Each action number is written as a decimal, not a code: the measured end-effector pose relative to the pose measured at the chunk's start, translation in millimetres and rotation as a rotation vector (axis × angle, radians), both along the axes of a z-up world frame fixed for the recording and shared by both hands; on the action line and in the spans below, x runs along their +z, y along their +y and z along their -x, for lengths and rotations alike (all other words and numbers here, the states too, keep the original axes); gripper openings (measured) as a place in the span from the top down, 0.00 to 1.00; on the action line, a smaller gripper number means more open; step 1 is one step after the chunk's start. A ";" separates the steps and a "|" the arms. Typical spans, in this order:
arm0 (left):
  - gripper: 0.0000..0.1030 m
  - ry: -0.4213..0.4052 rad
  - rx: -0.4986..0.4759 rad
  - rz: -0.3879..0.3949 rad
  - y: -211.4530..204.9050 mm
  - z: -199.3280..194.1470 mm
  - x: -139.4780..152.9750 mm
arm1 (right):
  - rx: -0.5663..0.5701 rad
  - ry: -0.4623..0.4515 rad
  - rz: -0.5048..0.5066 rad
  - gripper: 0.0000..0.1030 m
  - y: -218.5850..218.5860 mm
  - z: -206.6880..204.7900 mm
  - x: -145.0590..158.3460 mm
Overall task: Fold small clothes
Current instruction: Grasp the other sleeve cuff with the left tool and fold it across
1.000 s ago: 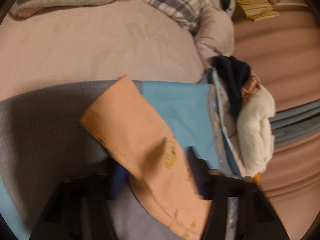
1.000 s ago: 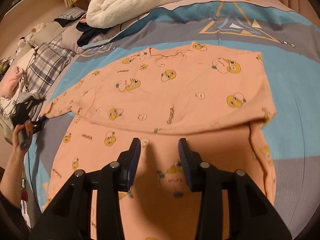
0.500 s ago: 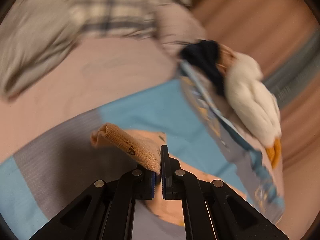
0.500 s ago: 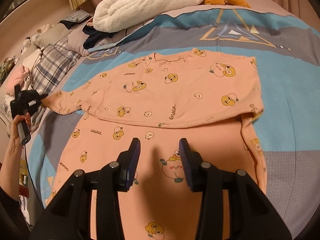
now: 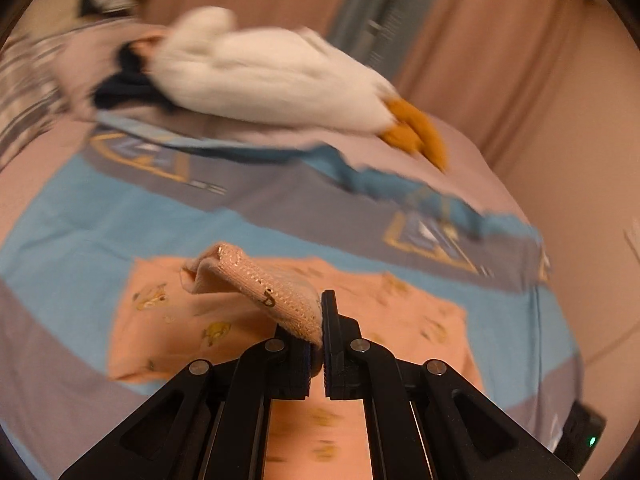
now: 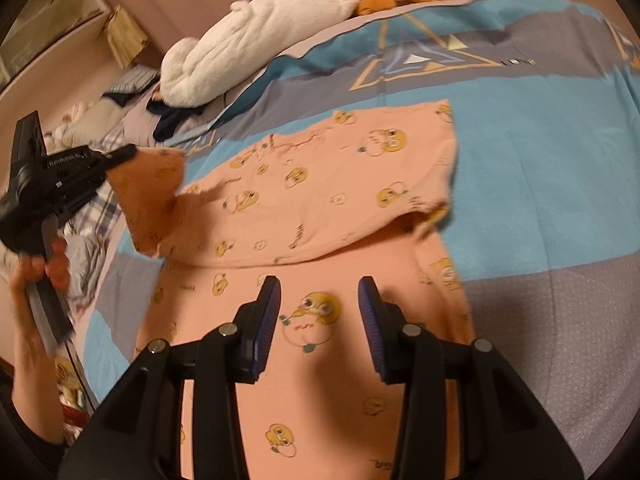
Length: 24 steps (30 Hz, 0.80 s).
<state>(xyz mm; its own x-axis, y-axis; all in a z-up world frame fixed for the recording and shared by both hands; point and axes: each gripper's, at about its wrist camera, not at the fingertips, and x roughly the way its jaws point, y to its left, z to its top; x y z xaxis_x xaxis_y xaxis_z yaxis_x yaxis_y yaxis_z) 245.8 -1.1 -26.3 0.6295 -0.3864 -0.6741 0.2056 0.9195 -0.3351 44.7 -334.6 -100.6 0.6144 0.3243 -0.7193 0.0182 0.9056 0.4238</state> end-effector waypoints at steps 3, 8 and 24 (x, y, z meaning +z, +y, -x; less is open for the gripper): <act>0.98 0.049 -0.089 -0.035 -47.8 4.3 -23.3 | -0.042 0.003 -0.056 0.60 -13.8 -5.0 -3.2; 0.67 0.215 -0.204 -0.097 -100.4 3.6 -76.3 | -0.153 0.013 -0.193 0.54 -43.8 -13.6 -12.1; 0.30 0.102 -0.082 -0.162 23.2 64.7 -65.5 | -0.081 0.150 -0.224 0.45 7.5 -62.4 -29.1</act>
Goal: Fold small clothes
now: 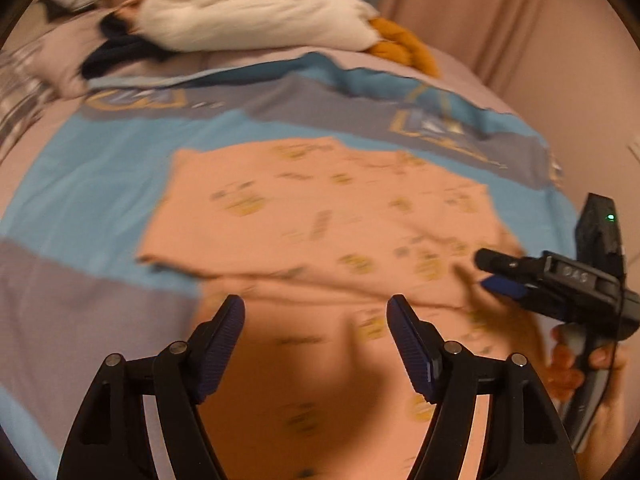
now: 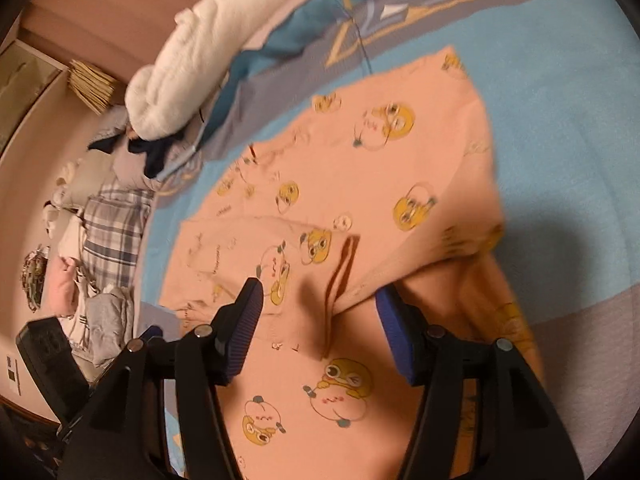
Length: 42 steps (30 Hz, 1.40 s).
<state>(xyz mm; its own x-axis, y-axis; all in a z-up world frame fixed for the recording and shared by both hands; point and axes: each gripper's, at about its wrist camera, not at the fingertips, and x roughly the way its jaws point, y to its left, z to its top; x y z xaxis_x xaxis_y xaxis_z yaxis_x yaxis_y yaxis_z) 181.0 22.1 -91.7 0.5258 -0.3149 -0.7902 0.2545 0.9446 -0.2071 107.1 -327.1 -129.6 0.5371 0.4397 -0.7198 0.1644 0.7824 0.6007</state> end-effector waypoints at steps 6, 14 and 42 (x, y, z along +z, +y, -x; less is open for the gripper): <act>0.30 0.008 0.083 -0.021 32.0 4.3 -10.9 | 0.036 0.004 0.103 0.68 23.4 0.8 3.1; 0.30 -0.060 0.095 -0.082 42.9 14.0 -4.6 | -0.006 -0.049 0.374 0.61 27.7 15.7 33.5; 0.30 -0.013 0.136 -0.077 54.6 6.3 -18.0 | 0.014 -0.025 -0.003 0.67 10.3 -10.5 -2.7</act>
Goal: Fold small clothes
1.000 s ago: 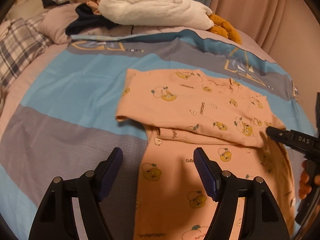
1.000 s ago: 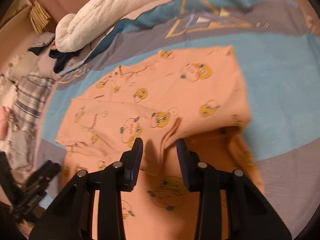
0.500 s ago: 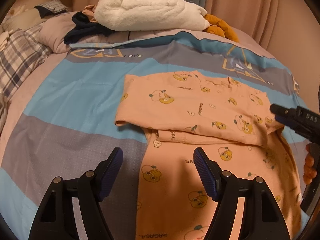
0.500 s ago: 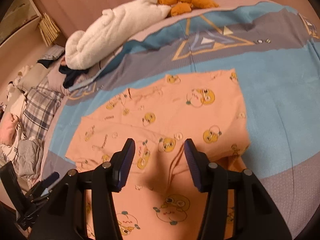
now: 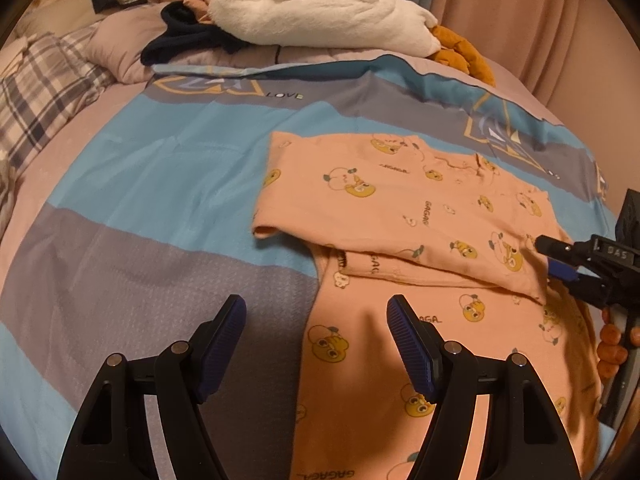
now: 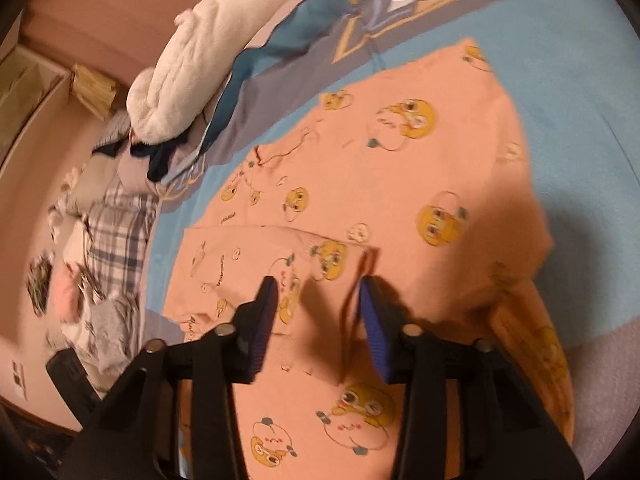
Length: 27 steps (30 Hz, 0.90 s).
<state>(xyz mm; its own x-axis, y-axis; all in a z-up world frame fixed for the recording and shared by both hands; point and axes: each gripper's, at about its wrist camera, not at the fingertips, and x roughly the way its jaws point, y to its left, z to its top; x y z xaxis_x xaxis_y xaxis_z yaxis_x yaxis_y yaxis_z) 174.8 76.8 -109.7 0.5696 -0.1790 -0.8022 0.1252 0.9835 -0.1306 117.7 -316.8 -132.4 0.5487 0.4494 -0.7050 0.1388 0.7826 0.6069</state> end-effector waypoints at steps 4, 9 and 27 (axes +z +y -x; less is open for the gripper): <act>0.30 0.021 0.029 0.015 9.5 -2.5 -2.3 | 0.064 0.034 0.110 0.94 18.5 -17.0 1.1; 0.30 0.020 0.075 -0.007 24.1 -7.1 0.8 | 0.067 -0.162 0.079 0.94 7.4 -11.0 67.9; 0.30 0.028 -0.101 0.121 -38.9 -72.7 14.9 | -0.126 -0.017 0.295 0.64 -93.0 -26.7 44.6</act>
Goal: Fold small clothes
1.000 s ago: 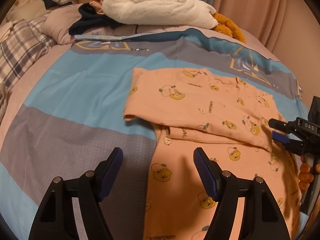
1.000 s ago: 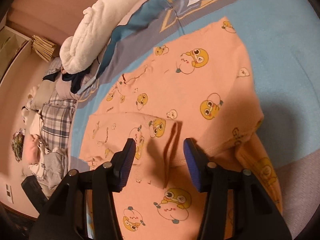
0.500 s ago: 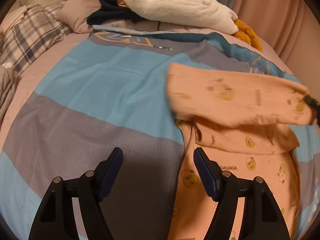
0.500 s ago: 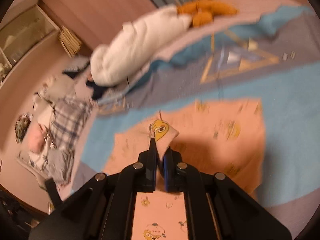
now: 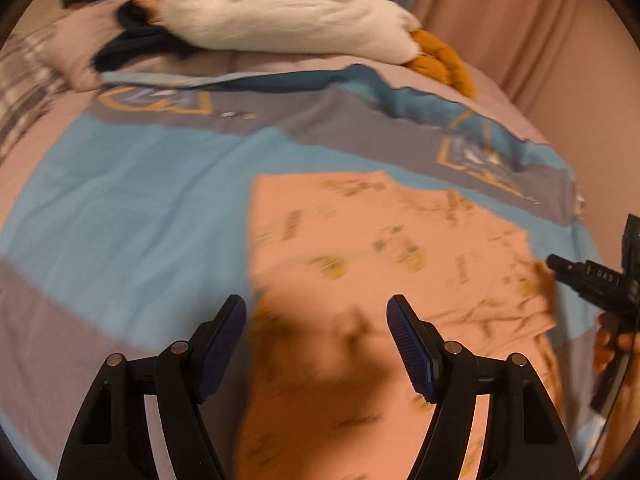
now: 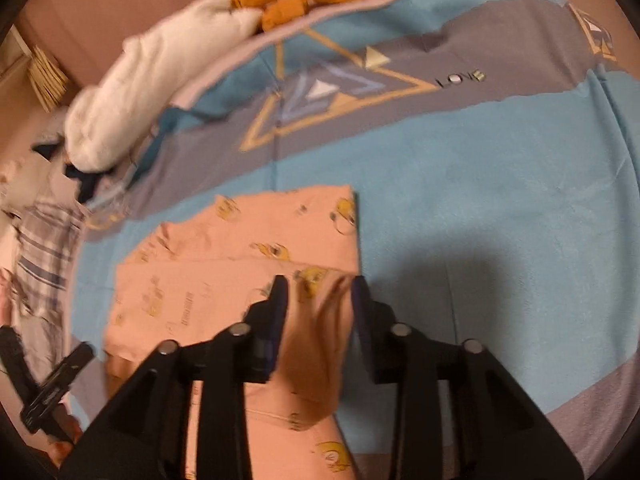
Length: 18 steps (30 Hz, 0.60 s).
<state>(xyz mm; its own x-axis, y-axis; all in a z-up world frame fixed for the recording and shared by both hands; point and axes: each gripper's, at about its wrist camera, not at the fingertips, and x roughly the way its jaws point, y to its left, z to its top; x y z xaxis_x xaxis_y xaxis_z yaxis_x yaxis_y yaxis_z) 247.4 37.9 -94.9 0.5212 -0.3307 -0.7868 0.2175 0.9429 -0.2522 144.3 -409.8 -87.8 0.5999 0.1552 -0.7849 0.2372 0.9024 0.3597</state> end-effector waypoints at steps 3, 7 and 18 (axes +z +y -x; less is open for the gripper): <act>0.30 0.024 -0.065 0.075 -13.0 -14.1 -7.0 | 0.056 -0.090 0.014 0.65 6.9 11.6 13.1; 0.30 0.072 -0.068 0.053 -16.6 -21.5 -27.9 | 0.186 -0.060 0.048 0.85 32.2 12.3 2.9; 0.30 0.038 -0.087 -0.065 -2.2 -0.6 -26.8 | 0.133 0.017 -0.034 0.69 19.5 25.9 -24.1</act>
